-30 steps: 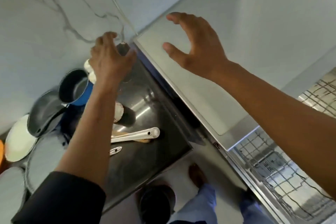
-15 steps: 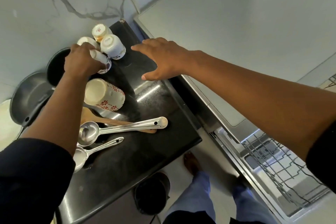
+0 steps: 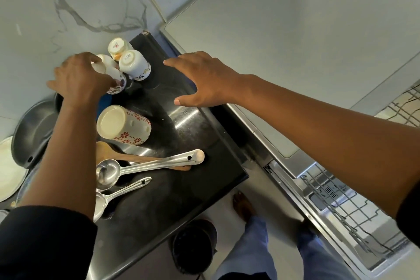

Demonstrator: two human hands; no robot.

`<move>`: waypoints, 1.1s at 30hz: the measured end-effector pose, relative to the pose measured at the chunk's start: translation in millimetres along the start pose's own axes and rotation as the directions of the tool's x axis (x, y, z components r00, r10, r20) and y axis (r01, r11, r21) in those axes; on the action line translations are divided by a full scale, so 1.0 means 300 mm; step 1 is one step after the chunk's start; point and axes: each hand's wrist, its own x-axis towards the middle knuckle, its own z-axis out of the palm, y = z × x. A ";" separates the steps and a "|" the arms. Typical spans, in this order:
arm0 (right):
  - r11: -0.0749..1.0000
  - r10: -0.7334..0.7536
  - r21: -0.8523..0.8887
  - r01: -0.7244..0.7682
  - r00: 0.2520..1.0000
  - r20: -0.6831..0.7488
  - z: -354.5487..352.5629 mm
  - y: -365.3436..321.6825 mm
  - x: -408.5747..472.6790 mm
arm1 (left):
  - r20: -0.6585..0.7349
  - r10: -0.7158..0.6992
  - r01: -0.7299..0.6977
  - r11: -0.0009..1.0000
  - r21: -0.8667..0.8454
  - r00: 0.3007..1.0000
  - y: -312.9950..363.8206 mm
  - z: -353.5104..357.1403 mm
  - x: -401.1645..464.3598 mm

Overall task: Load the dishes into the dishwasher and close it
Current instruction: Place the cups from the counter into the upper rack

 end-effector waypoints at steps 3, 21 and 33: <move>0.999 0.006 0.049 -0.003 0.998 -0.061 -0.010 0.004 -0.033 | -0.016 0.027 -0.029 0.986 -0.165 1.000 0.033 -0.072 -0.021; 0.974 0.226 0.160 -0.162 0.608 -0.762 -0.133 0.293 -0.663 | 0.219 0.629 -0.285 0.598 -0.749 0.746 0.894 -0.058 -0.652; 0.743 0.664 0.474 -0.473 0.430 -0.612 0.162 0.603 -1.344 | 0.159 0.773 -0.403 0.481 -0.779 0.615 1.239 0.406 -1.238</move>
